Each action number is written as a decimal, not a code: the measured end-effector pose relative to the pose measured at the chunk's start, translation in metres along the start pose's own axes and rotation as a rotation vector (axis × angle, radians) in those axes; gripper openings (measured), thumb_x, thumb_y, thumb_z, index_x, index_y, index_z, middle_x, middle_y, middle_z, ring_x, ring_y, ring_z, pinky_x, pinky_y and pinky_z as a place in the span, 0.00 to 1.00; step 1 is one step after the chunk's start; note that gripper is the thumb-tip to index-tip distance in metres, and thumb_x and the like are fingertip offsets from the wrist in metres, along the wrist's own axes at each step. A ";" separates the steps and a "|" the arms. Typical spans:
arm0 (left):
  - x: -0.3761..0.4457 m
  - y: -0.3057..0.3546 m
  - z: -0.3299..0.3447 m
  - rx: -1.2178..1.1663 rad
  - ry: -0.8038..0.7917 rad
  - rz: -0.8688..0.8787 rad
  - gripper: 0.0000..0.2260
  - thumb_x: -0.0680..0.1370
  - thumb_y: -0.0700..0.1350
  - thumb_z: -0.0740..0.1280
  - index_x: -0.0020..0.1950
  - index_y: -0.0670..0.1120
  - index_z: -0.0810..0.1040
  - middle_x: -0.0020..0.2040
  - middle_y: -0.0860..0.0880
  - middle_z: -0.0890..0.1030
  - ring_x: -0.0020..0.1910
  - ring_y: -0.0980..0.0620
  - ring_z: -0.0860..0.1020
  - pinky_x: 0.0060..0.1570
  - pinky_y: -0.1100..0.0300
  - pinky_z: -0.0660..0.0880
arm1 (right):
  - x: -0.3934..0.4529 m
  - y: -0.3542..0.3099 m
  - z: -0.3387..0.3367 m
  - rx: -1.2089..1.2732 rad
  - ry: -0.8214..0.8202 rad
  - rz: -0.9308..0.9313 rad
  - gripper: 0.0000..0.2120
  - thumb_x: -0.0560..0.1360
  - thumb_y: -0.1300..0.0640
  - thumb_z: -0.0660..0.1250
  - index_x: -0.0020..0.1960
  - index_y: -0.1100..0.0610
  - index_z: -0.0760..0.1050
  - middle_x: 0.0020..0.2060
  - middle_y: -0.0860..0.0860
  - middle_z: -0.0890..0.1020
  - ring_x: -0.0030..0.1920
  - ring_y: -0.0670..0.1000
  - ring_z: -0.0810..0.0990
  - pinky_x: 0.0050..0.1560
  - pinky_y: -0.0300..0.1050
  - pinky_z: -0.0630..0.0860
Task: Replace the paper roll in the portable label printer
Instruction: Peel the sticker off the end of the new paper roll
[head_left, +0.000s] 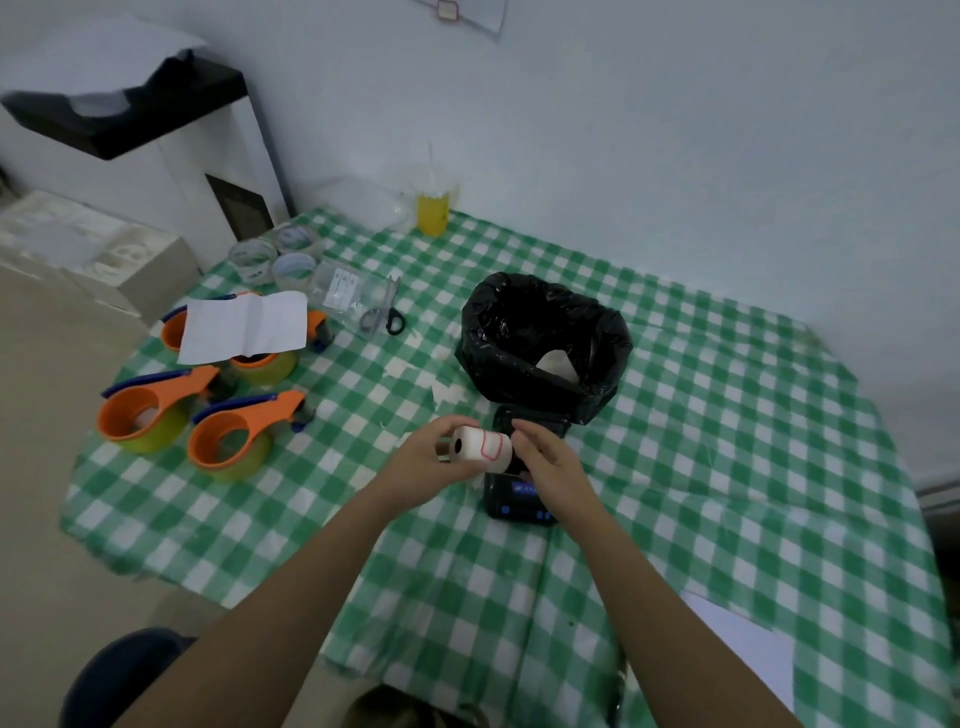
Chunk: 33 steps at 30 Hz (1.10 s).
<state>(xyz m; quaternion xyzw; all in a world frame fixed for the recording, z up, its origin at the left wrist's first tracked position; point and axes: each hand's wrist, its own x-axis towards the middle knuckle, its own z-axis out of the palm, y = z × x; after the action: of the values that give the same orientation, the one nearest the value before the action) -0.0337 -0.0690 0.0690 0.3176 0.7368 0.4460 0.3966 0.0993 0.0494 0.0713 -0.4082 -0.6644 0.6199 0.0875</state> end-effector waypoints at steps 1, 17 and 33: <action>-0.001 0.007 0.003 -0.041 -0.023 0.022 0.17 0.71 0.42 0.72 0.57 0.54 0.74 0.56 0.52 0.78 0.57 0.51 0.78 0.55 0.54 0.78 | -0.002 -0.004 -0.003 0.081 -0.017 0.020 0.16 0.79 0.53 0.60 0.65 0.54 0.73 0.57 0.49 0.77 0.58 0.50 0.76 0.58 0.46 0.75; -0.003 0.072 0.032 0.009 0.045 0.136 0.18 0.80 0.59 0.46 0.52 0.49 0.70 0.36 0.50 0.74 0.31 0.53 0.72 0.36 0.54 0.71 | -0.033 -0.039 -0.021 0.383 0.127 -0.224 0.08 0.77 0.60 0.64 0.54 0.57 0.79 0.50 0.56 0.82 0.52 0.53 0.81 0.55 0.50 0.80; -0.006 0.089 0.024 0.335 0.193 0.365 0.12 0.81 0.52 0.50 0.47 0.48 0.69 0.30 0.52 0.70 0.28 0.51 0.69 0.30 0.55 0.67 | -0.039 -0.067 -0.038 -0.204 0.292 -0.564 0.06 0.74 0.55 0.68 0.47 0.46 0.81 0.42 0.44 0.79 0.47 0.52 0.79 0.48 0.56 0.80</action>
<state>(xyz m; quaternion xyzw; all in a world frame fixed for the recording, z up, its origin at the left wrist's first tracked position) 0.0000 -0.0291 0.1447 0.4623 0.7654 0.4102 0.1795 0.1197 0.0596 0.1545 -0.2993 -0.7904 0.4364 0.3088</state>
